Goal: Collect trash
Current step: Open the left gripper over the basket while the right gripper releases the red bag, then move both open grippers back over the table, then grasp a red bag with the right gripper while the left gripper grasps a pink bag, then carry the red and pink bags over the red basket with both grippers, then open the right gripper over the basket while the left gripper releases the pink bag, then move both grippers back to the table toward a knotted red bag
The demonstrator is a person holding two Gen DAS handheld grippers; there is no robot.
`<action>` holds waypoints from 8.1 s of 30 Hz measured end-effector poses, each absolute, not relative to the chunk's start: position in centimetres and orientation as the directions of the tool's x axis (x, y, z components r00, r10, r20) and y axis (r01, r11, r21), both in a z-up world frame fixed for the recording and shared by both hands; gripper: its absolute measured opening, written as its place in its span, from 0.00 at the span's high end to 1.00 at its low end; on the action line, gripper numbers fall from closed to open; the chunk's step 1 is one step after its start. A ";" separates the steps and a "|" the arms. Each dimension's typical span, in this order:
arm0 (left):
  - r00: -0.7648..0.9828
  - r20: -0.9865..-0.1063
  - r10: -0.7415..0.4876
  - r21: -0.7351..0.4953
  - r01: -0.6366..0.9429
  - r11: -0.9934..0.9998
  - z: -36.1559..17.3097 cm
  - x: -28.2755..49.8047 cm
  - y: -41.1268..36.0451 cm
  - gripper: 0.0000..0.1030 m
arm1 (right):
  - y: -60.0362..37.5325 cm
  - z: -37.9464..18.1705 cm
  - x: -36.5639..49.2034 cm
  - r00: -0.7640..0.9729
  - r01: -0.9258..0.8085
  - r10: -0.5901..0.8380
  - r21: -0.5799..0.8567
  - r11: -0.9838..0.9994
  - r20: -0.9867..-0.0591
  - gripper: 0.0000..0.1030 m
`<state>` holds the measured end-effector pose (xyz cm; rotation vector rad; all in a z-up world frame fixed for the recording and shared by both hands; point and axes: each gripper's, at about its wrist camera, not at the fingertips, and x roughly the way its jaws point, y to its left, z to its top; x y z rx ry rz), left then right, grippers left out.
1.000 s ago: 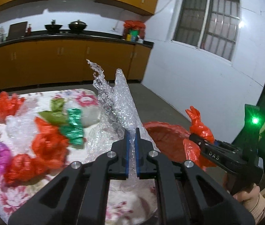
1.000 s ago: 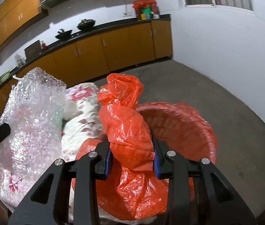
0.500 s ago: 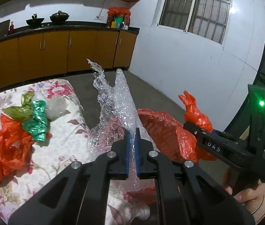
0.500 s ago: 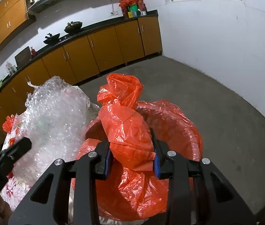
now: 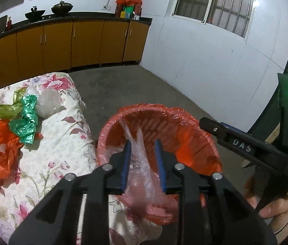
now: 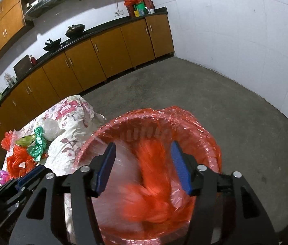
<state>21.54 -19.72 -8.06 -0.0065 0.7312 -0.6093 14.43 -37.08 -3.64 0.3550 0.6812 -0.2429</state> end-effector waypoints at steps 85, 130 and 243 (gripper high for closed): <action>0.760 -0.650 -0.002 -0.117 -0.097 0.988 -11.7 22.8 13.3 0.28 | -6.7 -3.6 22.5 0.664 -0.215 0.367 0.304 0.928 -0.652 0.82; 0.798 -0.602 -0.012 -0.198 -0.134 0.971 -6.8 21.0 16.2 0.89 | -10.8 0.6 18.5 0.734 -0.231 0.392 0.340 0.912 -0.555 0.82; 0.757 -0.652 -0.041 -0.025 0.032 0.999 -12.2 23.7 9.0 0.18 | -15.3 -2.8 16.6 0.760 -0.087 0.183 0.183 0.979 -0.624 0.41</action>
